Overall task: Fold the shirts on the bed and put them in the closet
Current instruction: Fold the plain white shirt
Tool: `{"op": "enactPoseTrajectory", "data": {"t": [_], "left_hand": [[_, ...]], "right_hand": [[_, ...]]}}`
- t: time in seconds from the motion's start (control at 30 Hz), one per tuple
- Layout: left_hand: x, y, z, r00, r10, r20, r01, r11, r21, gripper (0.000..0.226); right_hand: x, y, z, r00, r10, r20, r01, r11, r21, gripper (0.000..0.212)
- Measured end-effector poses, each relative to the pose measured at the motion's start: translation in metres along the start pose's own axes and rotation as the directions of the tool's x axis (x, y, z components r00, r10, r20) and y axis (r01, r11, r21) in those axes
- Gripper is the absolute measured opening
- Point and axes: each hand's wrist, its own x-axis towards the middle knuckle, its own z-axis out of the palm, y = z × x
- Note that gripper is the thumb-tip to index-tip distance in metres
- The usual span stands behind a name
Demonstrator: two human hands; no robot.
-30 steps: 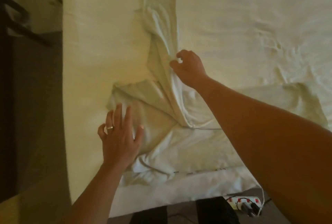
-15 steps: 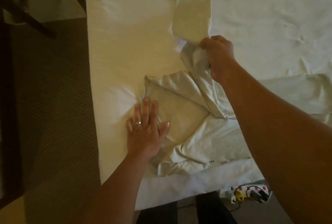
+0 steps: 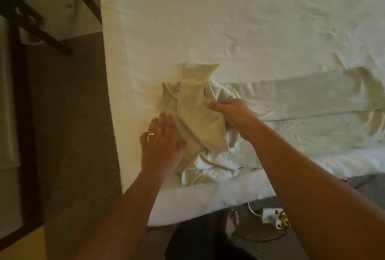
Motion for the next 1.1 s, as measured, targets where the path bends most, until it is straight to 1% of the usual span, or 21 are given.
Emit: {"op": "enactPoseTrajectory", "data": {"t": [0.1,0.13,0.2,0.3,0.4,0.47,0.5,0.53,0.6,0.67,0.7,0.73,0.77,0.8,0.87,0.9,0.97,1.0,1.03,1.07,1.1], "left_hand": [[-0.029,-0.001,0.004,1.0,0.007,0.013,-0.006,0.999,-0.053,0.075],[-0.038,0.0,0.004,1.0,0.011,0.013,-0.01,0.998,-0.062,0.074],[-0.059,0.004,0.003,1.0,0.012,0.006,-0.011,0.998,-0.065,0.07],[-0.087,0.012,0.002,0.999,-0.012,0.031,0.014,0.998,-0.067,0.061],[-0.103,0.014,0.001,0.997,-0.033,0.076,0.037,0.998,-0.051,0.061],[-0.105,0.014,0.003,0.993,-0.042,0.111,0.047,0.998,-0.044,0.055],[-0.106,0.016,0.004,0.993,-0.046,0.106,0.051,0.998,-0.044,0.05],[-0.105,0.017,0.004,0.995,-0.052,0.087,0.055,0.998,-0.036,0.045],[-0.102,0.021,0.003,0.996,-0.073,0.048,0.074,0.997,-0.025,0.037],[-0.1,0.022,0.004,0.993,-0.114,0.014,0.115,0.991,-0.07,0.032],[-0.1,0.022,0.005,0.991,-0.136,0.003,0.136,0.986,-0.098,0.031],[-0.098,0.022,0.005,0.989,-0.148,-0.006,0.146,0.983,-0.11,0.031],[-0.098,0.023,0.007,0.989,-0.144,-0.018,0.142,0.984,-0.107,0.03],[-0.097,0.025,0.008,0.991,-0.13,-0.03,0.126,0.986,-0.107,0.03],[-0.094,0.028,0.009,0.993,-0.107,-0.039,0.101,0.986,-0.133,0.03],[-0.093,0.028,0.008,0.993,-0.114,-0.035,0.107,0.983,-0.148,0.031],[-0.093,0.028,0.008,0.989,-0.15,-0.018,0.145,0.977,-0.157,0.03],[-0.093,0.027,0.007,0.985,-0.171,-0.007,0.167,0.973,-0.161,0.028],[-0.091,0.027,0.005,0.981,-0.193,0.009,0.192,0.966,-0.175,0.027],[-0.09,0.027,0.004,0.977,-0.211,0.028,0.212,0.958,-0.193,0.025],[-0.088,0.028,0.003,0.975,-0.22,0.044,0.224,0.952,-0.207,0.024]], "right_hand": [[0.007,-0.007,0.01,0.996,-0.07,0.057,0.08,0.977,-0.196,0.032],[0.005,-0.009,0.01,0.994,-0.092,0.067,0.104,0.969,-0.224,0.028],[-0.005,0.0,0.006,0.99,-0.128,0.061,0.139,0.961,-0.239,0.022],[-0.029,0.025,-0.001,0.974,-0.226,-0.022,0.213,0.941,-0.264,0.02],[-0.058,0.045,-0.006,0.927,-0.368,-0.079,0.321,0.882,-0.345,0.023],[-0.074,0.055,-0.007,0.897,-0.431,-0.098,0.363,0.845,-0.393,0.024],[-0.083,0.059,-0.007,0.89,-0.449,-0.086,0.383,0.835,-0.396,0.024],[-0.09,0.063,-0.008,0.886,-0.461,-0.056,0.41,0.832,-0.374,0.024],[-0.107,0.075,-0.009,0.892,-0.447,0.069,0.448,0.854,-0.266,0.023],[-0.121,0.098,-0.012,0.907,-0.375,0.191,0.406,0.901,-0.156,0.018],[-0.126,0.113,-0.014,0.915,-0.345,0.211,0.381,0.909,-0.168,0.019],[-0.128,0.129,-0.016,0.926,-0.328,0.19,0.365,0.904,-0.22,0.022],[-0.129,0.144,-0.017,0.937,-0.323,0.132,0.348,0.893,-0.285,0.023],[-0.129,0.156,-0.019,0.942,-0.329,0.063,0.33,0.883,-0.335,0.02],[-0.129,0.166,-0.02,0.934,-0.356,-0.002,0.337,0.885,-0.323,0.008],[-0.13,0.165,-0.018,0.93,-0.368,0.004,0.355,0.893,-0.277,0.008],[-0.135,0.162,-0.015,0.926,-0.369,0.081,0.376,0.921,-0.102,0.008],[-0.139,0.159,-0.014,0.919,-0.358,0.163,0.365,0.931,-0.013,0.007],[-0.143,0.159,-0.014,0.906,-0.325,0.269,0.331,0.943,0.025,0.007],[-0.146,0.162,-0.014,0.885,-0.273,0.378,0.299,0.954,-0.011,0.008],[-0.147,0.168,-0.014,0.858,-0.196,0.474,0.28,0.953,-0.112,0.009]]}}
